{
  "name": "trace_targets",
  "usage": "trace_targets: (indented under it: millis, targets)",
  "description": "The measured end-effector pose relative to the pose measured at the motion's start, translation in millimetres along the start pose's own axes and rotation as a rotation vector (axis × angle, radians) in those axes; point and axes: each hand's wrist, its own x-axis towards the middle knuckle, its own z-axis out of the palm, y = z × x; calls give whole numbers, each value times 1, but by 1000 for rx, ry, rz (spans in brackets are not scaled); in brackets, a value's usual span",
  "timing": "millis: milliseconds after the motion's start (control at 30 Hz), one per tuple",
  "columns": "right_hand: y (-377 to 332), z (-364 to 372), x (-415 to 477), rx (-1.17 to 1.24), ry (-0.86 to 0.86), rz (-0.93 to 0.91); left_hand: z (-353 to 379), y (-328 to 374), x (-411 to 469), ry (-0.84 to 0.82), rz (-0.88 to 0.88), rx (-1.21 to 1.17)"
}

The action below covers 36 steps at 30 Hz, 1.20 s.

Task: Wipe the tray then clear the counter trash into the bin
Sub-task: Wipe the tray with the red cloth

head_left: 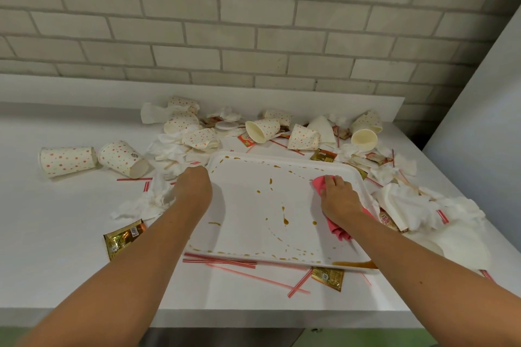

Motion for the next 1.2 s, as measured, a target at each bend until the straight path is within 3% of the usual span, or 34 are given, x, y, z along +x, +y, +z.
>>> trace_targets:
  millis: [200, 433, 700, 900, 1033, 1200]
  targets:
    - [-18, 1, 4, 43, -15, -39, 0, 4, 0, -27, 21, -50]
    - [-43, 4, 2, 194, -114, -403, 11, -2, -2, -26, -15, -267]
    - [-39, 2, 25, 305, -34, -187, 33, -5, -7, 63, -16, -522]
    - [-71, 12, 24, 274, -97, -375, 42, -10, -5, 56, -19, -629]
    - [-52, 3, 21, 219, -180, -534, 47, -9, -6, 75, -20, -697]
    - [-40, -5, 26, 129, -114, -429, 48, -9, -6, 101, -4, -729]
